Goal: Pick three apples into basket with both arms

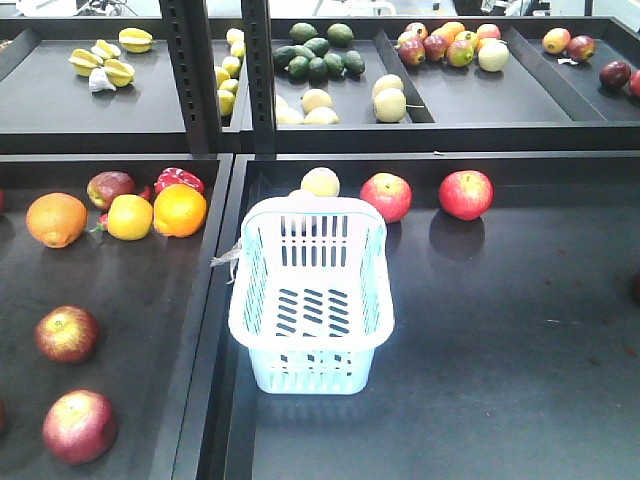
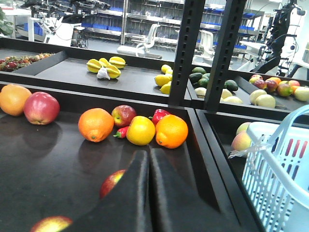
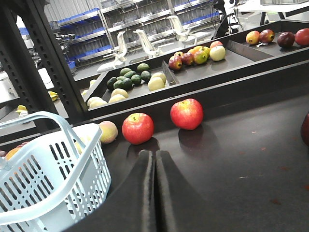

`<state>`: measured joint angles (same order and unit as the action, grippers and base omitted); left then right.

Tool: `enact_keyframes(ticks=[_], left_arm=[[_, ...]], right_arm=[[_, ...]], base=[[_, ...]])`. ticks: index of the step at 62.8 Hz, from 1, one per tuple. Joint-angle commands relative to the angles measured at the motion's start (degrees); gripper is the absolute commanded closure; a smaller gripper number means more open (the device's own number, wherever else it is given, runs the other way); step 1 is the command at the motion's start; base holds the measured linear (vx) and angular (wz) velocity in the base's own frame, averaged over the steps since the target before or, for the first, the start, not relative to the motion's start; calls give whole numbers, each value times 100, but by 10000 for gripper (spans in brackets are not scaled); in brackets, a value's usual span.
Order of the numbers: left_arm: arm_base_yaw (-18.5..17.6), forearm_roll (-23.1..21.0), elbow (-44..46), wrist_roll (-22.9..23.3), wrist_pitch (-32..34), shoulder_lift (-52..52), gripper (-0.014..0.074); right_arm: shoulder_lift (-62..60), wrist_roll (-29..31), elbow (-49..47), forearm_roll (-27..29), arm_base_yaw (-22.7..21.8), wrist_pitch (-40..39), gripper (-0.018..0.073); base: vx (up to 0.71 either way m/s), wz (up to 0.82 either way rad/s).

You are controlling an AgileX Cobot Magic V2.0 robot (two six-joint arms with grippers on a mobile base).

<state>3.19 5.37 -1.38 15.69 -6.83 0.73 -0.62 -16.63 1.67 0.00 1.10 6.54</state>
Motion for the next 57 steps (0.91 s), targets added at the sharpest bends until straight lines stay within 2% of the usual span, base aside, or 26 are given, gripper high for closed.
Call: enact_keyframes(ticks=[1, 6, 10, 15, 19, 27, 29, 34, 43, 46, 51, 57], left_arm=[[15, -71, -133, 385, 440, 83, 603], [15, -430, -133, 1049, 440, 83, 603], [15, -920, -133, 1716, 440, 83, 603], [15, -1415, -133, 2229, 444, 83, 603], [15, -1593, -133, 2343, 444, 83, 603], [15, -1633, -133, 2356, 536, 83, 603], [15, -1789, -122, 2408, 577, 83, 603], [15, -2547, -74, 2753, 740, 83, 603], [10, -4613, 15, 3811, 1200, 83, 603], [10, -4968, 227, 3955, 1143, 83, 603], [10, -4887, 808, 3818, 952, 83, 603], [10, -4554, 1530, 3240, 925, 62, 603]], right_arm=[[-61, 30, 78, -35, -45, -402, 564], [-61, 30, 78, -35, -45, -402, 564], [-61, 30, 78, -35, -45, -402, 564], [-61, 30, 78, -35, -45, -402, 564], [-61, 30, 78, -35, -45, -402, 564], [-61, 30, 78, -35, -45, -402, 564], [-61, 30, 78, -35, -45, -402, 564], [-61, 30, 78, -35, -45, -402, 564], [-61, 30, 78, -35, -45, -402, 564], [-61, 30, 78, -35, -45, -402, 564], [-61, 30, 78, -35, -45, -402, 564], [-61, 30, 78, -35, -45, -402, 564]], base=[[0, 0], [0, 0], [0, 0], [0, 0], [0, 0], [0, 0], [0, 0], [0, 0], [0, 0], [0, 0], [0, 0], [0, 0]])
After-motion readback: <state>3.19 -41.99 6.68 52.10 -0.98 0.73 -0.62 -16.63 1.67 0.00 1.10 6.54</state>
